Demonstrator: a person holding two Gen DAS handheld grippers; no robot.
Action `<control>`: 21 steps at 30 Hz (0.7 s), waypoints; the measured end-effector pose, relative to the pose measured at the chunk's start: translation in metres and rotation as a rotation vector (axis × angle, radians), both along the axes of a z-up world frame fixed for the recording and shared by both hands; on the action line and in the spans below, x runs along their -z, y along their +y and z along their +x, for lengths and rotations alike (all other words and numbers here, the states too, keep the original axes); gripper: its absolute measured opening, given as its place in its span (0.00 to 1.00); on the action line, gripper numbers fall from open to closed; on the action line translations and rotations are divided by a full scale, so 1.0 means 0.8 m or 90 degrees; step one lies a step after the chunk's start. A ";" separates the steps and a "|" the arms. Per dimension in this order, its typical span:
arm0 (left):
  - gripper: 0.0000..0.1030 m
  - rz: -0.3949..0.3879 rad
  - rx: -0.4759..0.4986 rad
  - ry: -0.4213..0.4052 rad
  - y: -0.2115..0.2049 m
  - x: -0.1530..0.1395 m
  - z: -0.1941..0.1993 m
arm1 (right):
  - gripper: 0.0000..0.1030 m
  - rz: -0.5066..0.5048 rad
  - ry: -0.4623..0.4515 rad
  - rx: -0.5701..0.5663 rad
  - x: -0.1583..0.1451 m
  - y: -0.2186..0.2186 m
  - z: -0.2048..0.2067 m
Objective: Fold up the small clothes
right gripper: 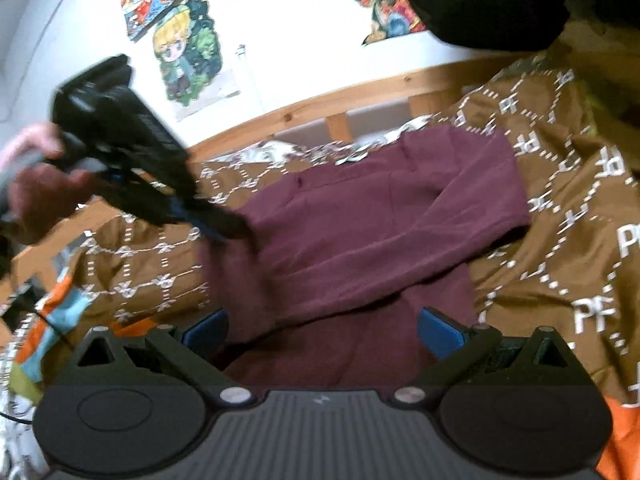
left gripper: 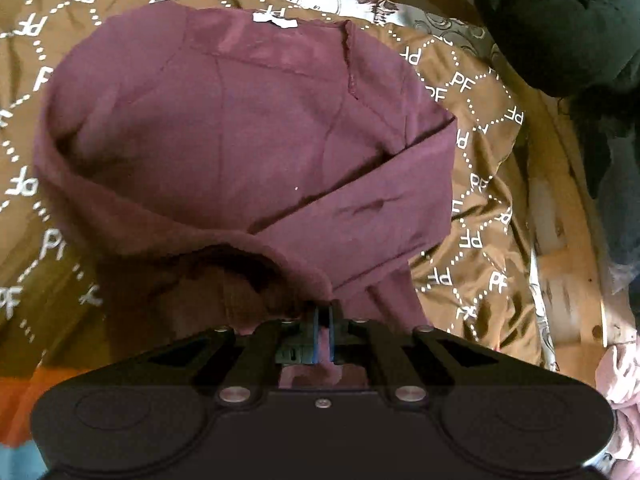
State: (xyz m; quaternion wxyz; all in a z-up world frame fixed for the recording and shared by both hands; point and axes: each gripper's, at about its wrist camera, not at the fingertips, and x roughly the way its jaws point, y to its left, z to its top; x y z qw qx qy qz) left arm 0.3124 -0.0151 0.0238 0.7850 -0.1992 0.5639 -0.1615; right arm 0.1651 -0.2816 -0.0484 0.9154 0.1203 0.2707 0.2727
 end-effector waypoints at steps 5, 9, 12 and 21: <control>0.32 0.003 0.026 -0.020 -0.004 0.008 0.008 | 0.99 -0.009 -0.001 -0.018 0.010 0.007 0.004; 0.60 0.037 0.036 -0.102 0.010 -0.010 -0.007 | 0.92 -0.014 -0.005 -0.012 0.019 0.018 0.011; 0.71 0.091 0.015 -0.167 0.039 -0.024 -0.030 | 0.85 -0.021 0.005 0.009 0.025 0.022 0.021; 0.74 0.251 -0.129 -0.173 0.165 0.019 -0.054 | 0.77 0.041 -0.020 0.052 0.025 0.014 0.030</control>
